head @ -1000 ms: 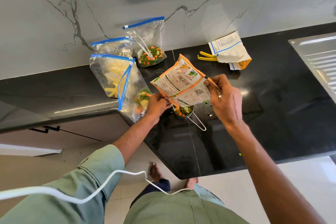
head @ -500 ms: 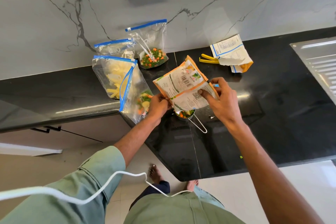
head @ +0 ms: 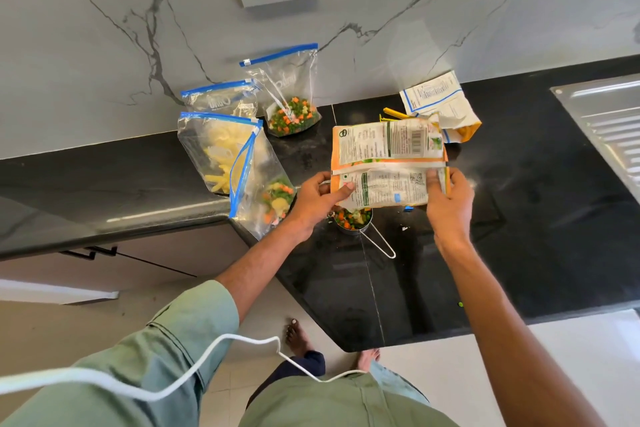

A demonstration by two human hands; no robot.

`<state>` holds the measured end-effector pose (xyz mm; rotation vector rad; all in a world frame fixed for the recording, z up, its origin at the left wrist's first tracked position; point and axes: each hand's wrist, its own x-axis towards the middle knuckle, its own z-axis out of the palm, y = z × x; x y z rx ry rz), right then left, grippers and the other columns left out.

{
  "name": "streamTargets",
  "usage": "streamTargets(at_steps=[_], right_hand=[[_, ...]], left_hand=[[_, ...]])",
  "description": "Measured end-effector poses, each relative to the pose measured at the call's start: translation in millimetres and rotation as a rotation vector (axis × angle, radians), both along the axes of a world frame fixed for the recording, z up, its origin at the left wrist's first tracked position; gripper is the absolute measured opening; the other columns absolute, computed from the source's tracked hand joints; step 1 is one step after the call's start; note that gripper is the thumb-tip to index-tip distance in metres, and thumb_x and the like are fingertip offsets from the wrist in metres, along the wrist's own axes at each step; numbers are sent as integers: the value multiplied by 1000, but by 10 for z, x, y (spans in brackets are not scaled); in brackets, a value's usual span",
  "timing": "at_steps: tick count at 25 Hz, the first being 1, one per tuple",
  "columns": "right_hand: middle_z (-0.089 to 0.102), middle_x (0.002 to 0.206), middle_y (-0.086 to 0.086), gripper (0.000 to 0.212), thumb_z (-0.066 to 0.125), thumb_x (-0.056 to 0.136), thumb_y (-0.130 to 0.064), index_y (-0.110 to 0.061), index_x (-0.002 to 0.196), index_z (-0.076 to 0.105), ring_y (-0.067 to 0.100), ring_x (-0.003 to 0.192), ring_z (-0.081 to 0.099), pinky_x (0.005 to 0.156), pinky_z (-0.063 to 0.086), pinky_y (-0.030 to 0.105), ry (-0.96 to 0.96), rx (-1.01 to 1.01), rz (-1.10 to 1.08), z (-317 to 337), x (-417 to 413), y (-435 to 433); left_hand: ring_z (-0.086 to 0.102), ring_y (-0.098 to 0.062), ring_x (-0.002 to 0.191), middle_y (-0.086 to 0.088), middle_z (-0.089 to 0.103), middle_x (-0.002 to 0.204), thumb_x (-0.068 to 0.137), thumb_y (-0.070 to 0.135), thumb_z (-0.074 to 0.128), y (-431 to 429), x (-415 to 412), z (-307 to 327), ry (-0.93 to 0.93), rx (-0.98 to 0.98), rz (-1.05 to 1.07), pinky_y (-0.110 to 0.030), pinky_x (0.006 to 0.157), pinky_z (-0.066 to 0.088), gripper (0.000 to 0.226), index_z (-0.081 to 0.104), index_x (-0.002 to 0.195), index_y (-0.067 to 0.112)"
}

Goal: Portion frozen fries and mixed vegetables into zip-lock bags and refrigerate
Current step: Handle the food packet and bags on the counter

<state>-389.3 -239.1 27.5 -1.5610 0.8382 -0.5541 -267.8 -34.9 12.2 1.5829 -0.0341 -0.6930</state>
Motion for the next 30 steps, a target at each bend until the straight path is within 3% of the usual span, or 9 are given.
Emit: streamTargets(at_steps=[3, 5, 10, 13, 18, 21, 24, 27, 30], right_hand=[[77, 100, 8, 23, 56, 108, -29, -8, 111, 65, 10, 72, 73, 47, 52, 22, 72, 135, -29, -182, -67, 8], [78, 99, 8, 26, 59, 107, -31, -6, 110, 65, 10, 68, 72, 45, 47, 20, 102, 220, -37, -279, -115, 28], [79, 100, 4, 38, 71, 97, -43, -9, 112, 66, 13, 77, 75, 55, 55, 22, 82, 373, 11, -360, -133, 106], [79, 93, 6, 37, 70, 98, -43, -8, 110, 67, 15, 74, 74, 64, 61, 28, 43, 381, -49, -372, -68, 81], [77, 94, -4, 11, 72, 97, -27, -22, 107, 71, 14, 79, 76, 84, 64, 42, 267, 44, -115, -492, -255, -198], [74, 95, -7, 18, 75, 94, -31, -23, 110, 70, 16, 91, 69, 83, 48, 31, 486, -240, -57, -503, -635, -327], [71, 105, 0, 33, 79, 90, -39, -21, 116, 69, 24, 98, 68, 79, 48, 33, 691, -378, -47, -596, -1113, -339], [66, 103, 6, 43, 82, 82, -53, -21, 107, 67, 32, 101, 66, 78, 46, 37, 845, -363, -82, -663, -1540, -211], [61, 98, 4, 51, 88, 74, -54, -23, 103, 60, 29, 99, 62, 77, 41, 34, 871, -296, -26, -712, -1759, -6]], left_hand=[[74, -18, 102, -3, 78, 107, 86, 14, 82, -57, 18, 13, -108, 15, -7, -32, 83, 61, 28, 70, 111, 14], [74, -18, 101, -3, 78, 105, 85, 14, 83, -84, 55, 53, -166, 32, 7, -35, 84, 62, 25, 72, 107, 14], [76, -20, 95, -4, 78, 101, 89, 13, 78, -157, 209, 214, -260, 50, 72, -36, 78, 63, 14, 73, 101, 16], [75, -21, 87, -9, 77, 101, 94, 10, 72, -270, 366, 285, -168, -19, 231, -34, 70, 63, 9, 68, 103, 12], [71, -11, 84, -2, 74, 98, 97, 6, 66, -547, 679, 352, 107, -229, 369, -21, 60, 57, 17, 65, 112, 14], [69, -9, 84, 0, 73, 99, 98, 7, 66, -712, 763, 353, 146, -294, 366, -20, 60, 56, 21, 65, 118, 14], [68, -14, 87, -8, 72, 109, 100, 7, 62, -848, 820, 275, 203, -325, 353, -20, 56, 57, 14, 62, 112, 16], [69, -22, 98, -15, 68, 127, 103, 9, 57, -969, 888, 104, 236, -59, 216, -30, 76, 61, 7, 59, 109, 13], [63, -25, 112, -13, 63, 134, 98, 21, 68, -1009, 827, -64, 146, 300, 21, -37, 91, 53, 41, 50, 131, 7]])
